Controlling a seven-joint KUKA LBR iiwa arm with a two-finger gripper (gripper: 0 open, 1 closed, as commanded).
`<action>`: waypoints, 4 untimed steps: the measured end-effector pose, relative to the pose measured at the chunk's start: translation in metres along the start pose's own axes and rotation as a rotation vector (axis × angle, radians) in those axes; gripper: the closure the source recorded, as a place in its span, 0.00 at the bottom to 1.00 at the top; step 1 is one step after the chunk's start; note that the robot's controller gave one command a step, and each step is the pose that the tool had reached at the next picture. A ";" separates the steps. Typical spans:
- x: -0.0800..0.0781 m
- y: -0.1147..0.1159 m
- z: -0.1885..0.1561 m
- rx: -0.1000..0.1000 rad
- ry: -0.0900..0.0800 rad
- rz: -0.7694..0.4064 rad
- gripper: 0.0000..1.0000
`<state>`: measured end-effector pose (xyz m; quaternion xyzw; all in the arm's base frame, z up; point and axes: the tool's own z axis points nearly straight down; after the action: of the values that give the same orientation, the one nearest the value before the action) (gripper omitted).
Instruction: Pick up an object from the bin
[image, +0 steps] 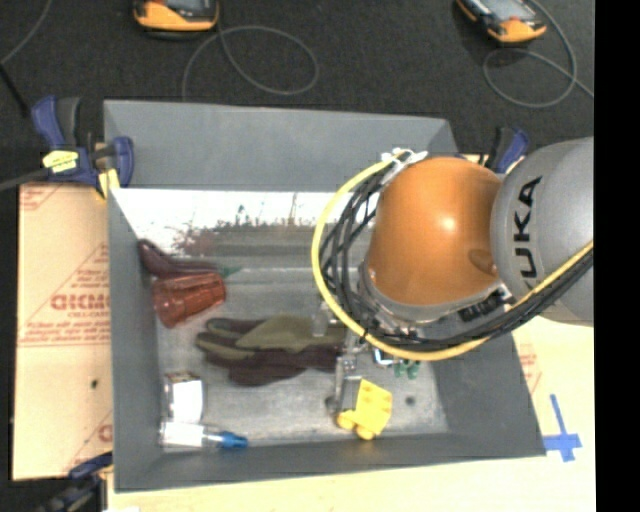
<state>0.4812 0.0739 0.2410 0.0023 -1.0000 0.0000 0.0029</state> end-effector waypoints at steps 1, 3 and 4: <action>-0.001 0.000 -0.004 -0.001 -0.009 0.002 0.00; -0.038 -0.016 0.102 -0.002 -0.014 0.011 0.00; -0.055 -0.013 0.131 0.001 -0.010 -0.021 0.00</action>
Offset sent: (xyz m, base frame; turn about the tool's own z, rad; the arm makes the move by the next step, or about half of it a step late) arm 0.0622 -0.0165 -0.1110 -0.1208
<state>0.5359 0.0615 0.1100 0.0128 -0.9999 0.0003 -0.0021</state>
